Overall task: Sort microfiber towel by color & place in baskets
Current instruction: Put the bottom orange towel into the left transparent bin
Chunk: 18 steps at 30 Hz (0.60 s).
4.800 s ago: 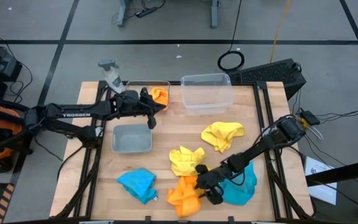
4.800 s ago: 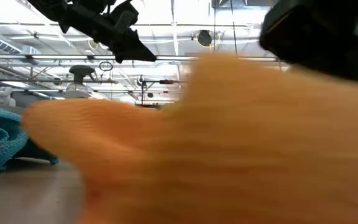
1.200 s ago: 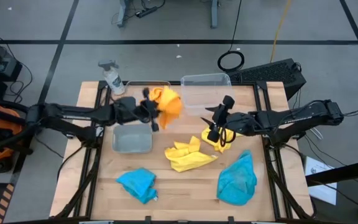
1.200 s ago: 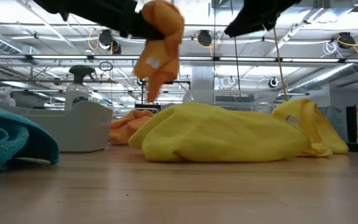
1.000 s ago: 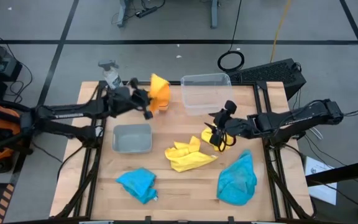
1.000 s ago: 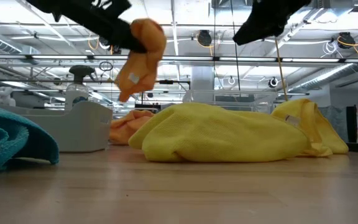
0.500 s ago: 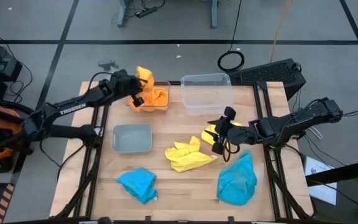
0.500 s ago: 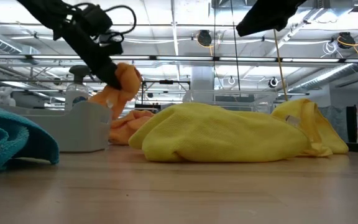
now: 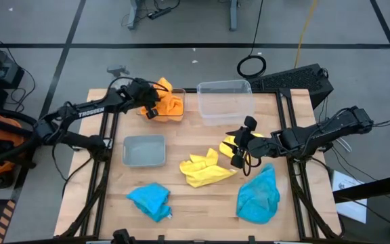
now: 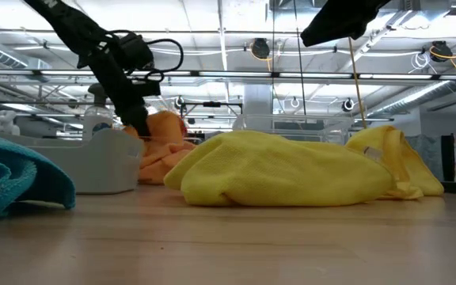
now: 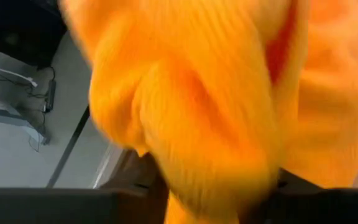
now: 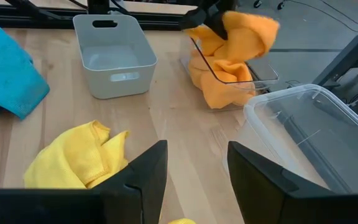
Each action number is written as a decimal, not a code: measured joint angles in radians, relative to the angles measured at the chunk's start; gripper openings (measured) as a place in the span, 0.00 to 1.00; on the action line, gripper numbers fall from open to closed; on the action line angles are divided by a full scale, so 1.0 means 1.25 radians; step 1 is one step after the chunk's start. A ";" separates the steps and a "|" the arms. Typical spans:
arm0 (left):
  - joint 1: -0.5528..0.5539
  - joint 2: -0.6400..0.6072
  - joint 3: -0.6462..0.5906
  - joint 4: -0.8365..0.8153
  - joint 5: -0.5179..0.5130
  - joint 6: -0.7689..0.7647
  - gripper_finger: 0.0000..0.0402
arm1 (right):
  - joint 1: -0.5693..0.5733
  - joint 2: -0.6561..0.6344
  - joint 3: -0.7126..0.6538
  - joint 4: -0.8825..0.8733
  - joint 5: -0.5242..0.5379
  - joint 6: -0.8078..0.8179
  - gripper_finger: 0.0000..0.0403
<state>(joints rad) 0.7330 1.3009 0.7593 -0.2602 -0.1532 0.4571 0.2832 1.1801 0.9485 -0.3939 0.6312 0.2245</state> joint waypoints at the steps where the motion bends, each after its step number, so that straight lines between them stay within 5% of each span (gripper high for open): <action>1: 0.000 -0.003 0.000 -0.012 -0.003 0.006 0.40 | 0.000 0.000 0.000 0.000 0.000 0.000 0.40; 9: -0.025 -0.102 0.001 -0.035 -0.050 0.019 0.61 | -0.004 0.000 0.000 0.000 0.001 -0.006 0.40; 14: -0.051 -0.158 0.001 0.062 -0.051 0.040 0.59 | -0.006 0.000 0.000 0.000 0.005 -0.006 0.40; 18: -0.058 -0.141 0.001 0.183 -0.034 0.094 0.48 | -0.006 0.000 0.000 0.005 0.005 -0.006 0.40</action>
<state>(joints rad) 0.6605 1.1247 0.7605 -0.0312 -0.1961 0.5746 0.2752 1.1805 0.9485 -0.3875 0.6376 0.2165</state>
